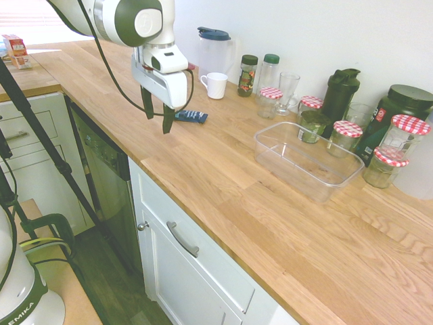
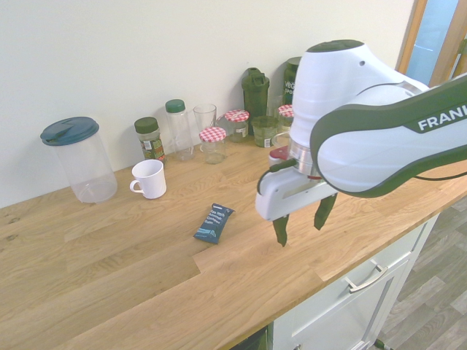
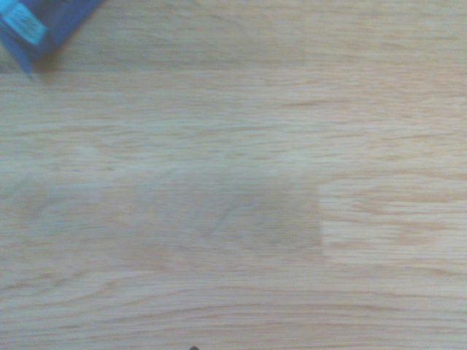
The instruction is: Put the protein bar into the container
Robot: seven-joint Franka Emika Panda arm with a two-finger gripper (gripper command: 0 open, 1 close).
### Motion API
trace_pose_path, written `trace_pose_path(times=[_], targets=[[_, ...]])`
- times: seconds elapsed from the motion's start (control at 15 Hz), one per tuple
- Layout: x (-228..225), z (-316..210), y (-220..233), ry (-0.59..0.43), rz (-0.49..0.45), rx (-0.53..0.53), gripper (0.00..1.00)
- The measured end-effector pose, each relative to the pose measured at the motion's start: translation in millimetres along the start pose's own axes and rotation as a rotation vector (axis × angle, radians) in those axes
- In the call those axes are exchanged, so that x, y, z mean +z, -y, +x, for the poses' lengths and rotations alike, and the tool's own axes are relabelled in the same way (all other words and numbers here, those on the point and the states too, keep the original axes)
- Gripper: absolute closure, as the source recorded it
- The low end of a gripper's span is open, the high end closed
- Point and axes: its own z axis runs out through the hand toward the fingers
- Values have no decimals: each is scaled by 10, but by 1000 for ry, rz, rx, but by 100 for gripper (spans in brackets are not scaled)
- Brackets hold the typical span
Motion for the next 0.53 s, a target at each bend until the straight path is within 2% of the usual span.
trace_pose_path(times=[0.27,0.53], targets=[[6,-258,665,66,-12,137,0],[-29,-120,1050,98,21,252,0]])
